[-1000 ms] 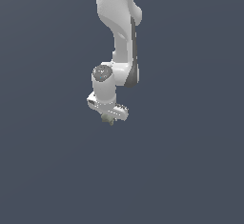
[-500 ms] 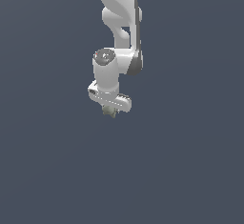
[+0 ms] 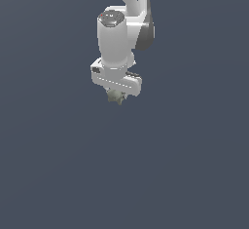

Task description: Pick up the object and move it to a goal position.

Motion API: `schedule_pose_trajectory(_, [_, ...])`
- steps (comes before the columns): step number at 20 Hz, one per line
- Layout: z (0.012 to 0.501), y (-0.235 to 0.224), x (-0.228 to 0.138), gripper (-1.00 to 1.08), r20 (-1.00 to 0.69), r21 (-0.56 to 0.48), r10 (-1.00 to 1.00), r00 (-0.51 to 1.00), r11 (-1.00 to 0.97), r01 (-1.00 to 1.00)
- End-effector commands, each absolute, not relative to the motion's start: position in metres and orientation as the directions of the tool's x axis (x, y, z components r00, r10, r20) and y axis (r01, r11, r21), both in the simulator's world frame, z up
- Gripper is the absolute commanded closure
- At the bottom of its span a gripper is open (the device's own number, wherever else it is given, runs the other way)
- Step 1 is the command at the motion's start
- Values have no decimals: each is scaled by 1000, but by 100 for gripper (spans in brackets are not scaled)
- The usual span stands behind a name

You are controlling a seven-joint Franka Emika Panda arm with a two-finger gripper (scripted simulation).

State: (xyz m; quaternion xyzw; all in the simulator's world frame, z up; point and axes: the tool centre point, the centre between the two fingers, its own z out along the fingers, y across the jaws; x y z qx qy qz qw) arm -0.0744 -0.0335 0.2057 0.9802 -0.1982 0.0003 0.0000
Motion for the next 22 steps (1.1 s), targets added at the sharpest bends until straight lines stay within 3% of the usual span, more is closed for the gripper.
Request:
schedule_pose_trajectory(1, [234,-27,-80,108,1,1,-389,921,-921,-389])
schedule_pose_trajectory(22, [439,18,-114,108,0,1,-389,921,-921,-389])
